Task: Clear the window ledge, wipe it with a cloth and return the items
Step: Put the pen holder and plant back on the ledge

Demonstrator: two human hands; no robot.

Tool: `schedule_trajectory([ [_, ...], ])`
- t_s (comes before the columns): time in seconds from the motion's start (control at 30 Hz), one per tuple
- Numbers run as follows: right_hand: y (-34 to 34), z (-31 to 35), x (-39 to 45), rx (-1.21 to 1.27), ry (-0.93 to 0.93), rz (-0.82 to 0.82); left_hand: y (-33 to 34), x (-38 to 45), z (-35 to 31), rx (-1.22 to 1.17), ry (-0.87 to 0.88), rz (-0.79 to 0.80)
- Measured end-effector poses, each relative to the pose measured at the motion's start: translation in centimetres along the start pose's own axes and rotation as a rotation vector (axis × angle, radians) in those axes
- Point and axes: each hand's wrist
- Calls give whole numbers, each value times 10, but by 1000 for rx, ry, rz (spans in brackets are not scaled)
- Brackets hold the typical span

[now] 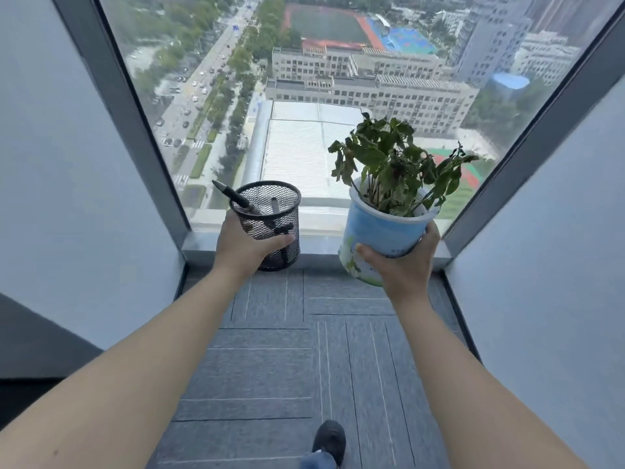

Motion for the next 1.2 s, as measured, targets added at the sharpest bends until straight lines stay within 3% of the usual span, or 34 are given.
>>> schedule_trajectory([
  [0.3,8,-103,160,-2,98,74,60,172,45,-33,-136,-6],
  [0.57,55,-223,275,-9,189,76,89,317,134,-34,-203,28],
  [1.2,158,-655,392,-10,176,64,209,536,522,31,-124,-9],
])
Point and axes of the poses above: each hand's wrist, its own x-axis towards the middle knuckle, its own y-axis out of the palm, z = x × y, and after that the axes turned 15 degrees about z, right-handed
